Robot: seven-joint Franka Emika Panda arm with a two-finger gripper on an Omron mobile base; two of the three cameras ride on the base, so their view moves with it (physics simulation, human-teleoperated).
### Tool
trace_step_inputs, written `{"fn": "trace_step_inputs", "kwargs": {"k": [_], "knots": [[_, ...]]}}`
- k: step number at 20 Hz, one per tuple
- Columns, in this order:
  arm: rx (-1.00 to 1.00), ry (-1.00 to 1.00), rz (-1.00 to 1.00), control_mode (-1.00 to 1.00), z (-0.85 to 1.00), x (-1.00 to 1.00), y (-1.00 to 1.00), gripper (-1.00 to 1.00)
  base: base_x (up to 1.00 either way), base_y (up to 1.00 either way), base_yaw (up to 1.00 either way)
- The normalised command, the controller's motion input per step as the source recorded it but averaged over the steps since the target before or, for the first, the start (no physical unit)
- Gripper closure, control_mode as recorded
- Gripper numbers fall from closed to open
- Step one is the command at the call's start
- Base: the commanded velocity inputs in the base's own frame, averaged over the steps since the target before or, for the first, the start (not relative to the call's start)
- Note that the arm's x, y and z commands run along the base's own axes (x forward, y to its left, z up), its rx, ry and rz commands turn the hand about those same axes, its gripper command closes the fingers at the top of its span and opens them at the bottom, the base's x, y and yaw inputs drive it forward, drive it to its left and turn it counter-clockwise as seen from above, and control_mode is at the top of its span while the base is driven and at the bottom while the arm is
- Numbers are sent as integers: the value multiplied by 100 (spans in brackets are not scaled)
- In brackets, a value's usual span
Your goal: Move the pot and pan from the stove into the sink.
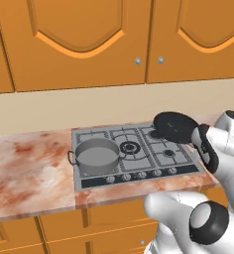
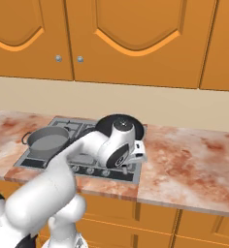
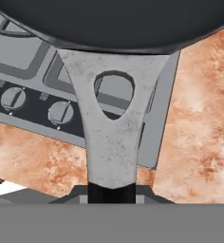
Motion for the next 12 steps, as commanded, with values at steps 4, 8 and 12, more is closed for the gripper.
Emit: {"fn": "trace_step_inputs", "kwargs": {"k": [4, 8, 12], "knots": [[-1, -14, 7, -100, 57, -57, 22, 100, 0, 0, 0], [-5, -14, 10, -100, 42, -67, 33, 100, 0, 0, 0], [-6, -13, 10, -100, 46, -65, 35, 100, 0, 0, 0]]}}
